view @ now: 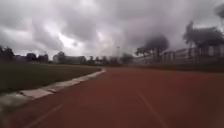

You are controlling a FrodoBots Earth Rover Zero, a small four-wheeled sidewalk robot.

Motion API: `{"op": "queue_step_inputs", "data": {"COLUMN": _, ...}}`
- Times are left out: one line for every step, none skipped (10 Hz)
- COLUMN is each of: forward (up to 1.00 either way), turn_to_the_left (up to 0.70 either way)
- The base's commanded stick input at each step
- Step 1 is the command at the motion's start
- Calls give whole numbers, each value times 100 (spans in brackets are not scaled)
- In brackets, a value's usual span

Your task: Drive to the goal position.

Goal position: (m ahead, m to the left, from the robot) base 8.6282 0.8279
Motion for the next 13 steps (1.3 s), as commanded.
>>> {"op": "queue_step_inputs", "data": {"forward": 100, "turn_to_the_left": 0}}
{"op": "queue_step_inputs", "data": {"forward": 100, "turn_to_the_left": 0}}
{"op": "queue_step_inputs", "data": {"forward": 100, "turn_to_the_left": 0}}
{"op": "queue_step_inputs", "data": {"forward": 100, "turn_to_the_left": 0}}
{"op": "queue_step_inputs", "data": {"forward": 100, "turn_to_the_left": 0}}
{"op": "queue_step_inputs", "data": {"forward": 100, "turn_to_the_left": 0}}
{"op": "queue_step_inputs", "data": {"forward": 100, "turn_to_the_left": 0}}
{"op": "queue_step_inputs", "data": {"forward": 100, "turn_to_the_left": 0}}
{"op": "queue_step_inputs", "data": {"forward": 100, "turn_to_the_left": 0}}
{"op": "queue_step_inputs", "data": {"forward": 100, "turn_to_the_left": 0}}
{"op": "queue_step_inputs", "data": {"forward": 100, "turn_to_the_left": 0}}
{"op": "queue_step_inputs", "data": {"forward": 100, "turn_to_the_left": 0}}
{"op": "queue_step_inputs", "data": {"forward": 100, "turn_to_the_left": 0}}
